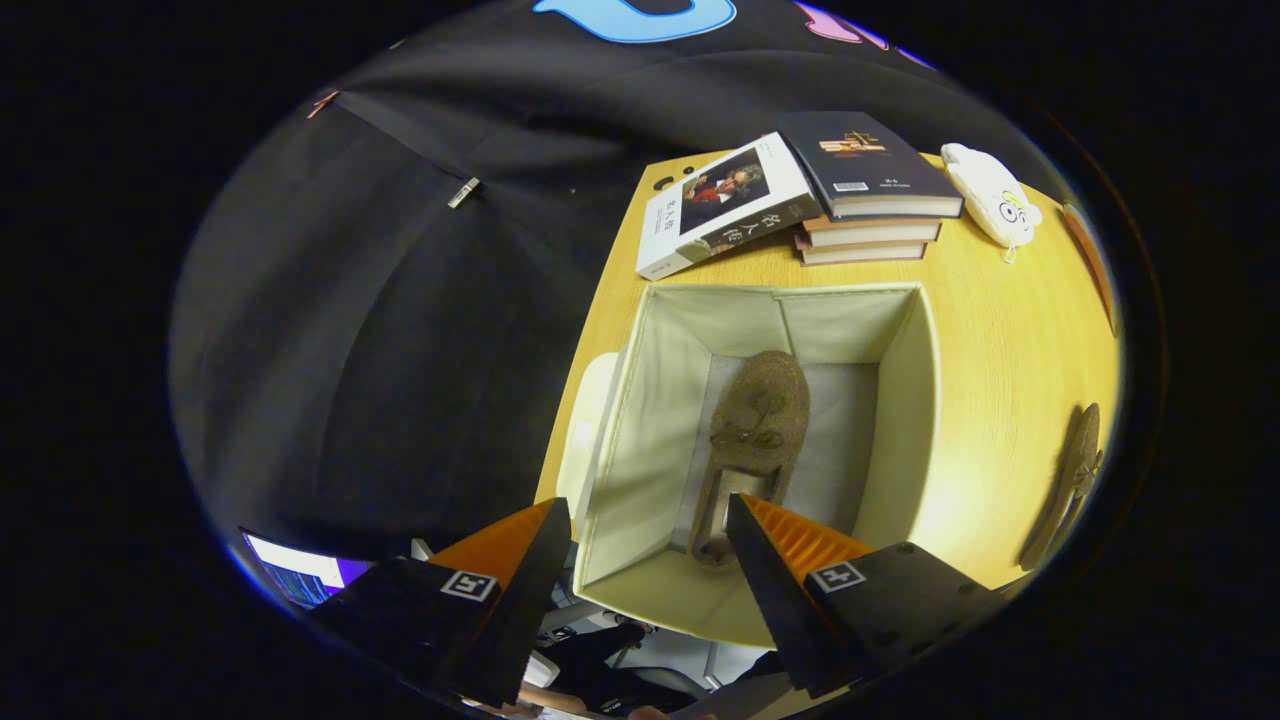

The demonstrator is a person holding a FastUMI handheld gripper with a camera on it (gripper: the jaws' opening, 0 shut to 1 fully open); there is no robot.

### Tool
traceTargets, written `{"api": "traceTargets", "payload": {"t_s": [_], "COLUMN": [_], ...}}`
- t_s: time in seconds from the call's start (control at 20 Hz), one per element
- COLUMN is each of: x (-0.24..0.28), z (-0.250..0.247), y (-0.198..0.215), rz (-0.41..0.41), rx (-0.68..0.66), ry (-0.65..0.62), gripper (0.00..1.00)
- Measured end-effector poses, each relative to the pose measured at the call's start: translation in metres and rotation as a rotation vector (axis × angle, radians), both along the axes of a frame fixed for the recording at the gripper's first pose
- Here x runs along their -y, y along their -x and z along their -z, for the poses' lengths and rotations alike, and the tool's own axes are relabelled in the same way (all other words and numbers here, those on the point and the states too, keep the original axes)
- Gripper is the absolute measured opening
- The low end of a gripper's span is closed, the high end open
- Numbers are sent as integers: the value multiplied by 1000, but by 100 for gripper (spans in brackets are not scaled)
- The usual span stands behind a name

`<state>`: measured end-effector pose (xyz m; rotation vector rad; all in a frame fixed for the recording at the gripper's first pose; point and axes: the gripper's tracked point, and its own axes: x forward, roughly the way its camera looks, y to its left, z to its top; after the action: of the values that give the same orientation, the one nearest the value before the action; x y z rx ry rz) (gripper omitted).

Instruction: Open the storage box then place both shoes into the box .Put the left shoe in first, then the right shoe, with the right side of both shoes facing outward in a uniform manner.

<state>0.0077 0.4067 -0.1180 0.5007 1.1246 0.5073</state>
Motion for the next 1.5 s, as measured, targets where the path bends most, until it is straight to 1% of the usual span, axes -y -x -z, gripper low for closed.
{"api": "traceTargets", "payload": {"t_s": [0.1, 0.2, 0.4, 0.5, 0.6, 0.7, 0.9, 1.1, 1.25, 1.35, 1.5], "x": [19, 44, 114, 155, 203, 253, 350, 418, 456, 474, 486], "z": [-11, -21, -32, -28, -19, -7, 47, 108, 150, 177, 207], "y": [1, 0, -8, -8, -8, 2, 30, 64, 85, 90, 83], "rz": [9, 35, 100, 133, 157, 181, 225, 242, 252, 267, 281], "rx": [56, 118, 285, 361, 443, 477, 417, 311, 233, 191, 147], "ry": [-13, -23, -8, 27, 90, 160, 287, 359, 408, 435, 439], "gripper": [97, 97, 97, 97, 97, 97, 97, 97, 97, 96, 86]}}
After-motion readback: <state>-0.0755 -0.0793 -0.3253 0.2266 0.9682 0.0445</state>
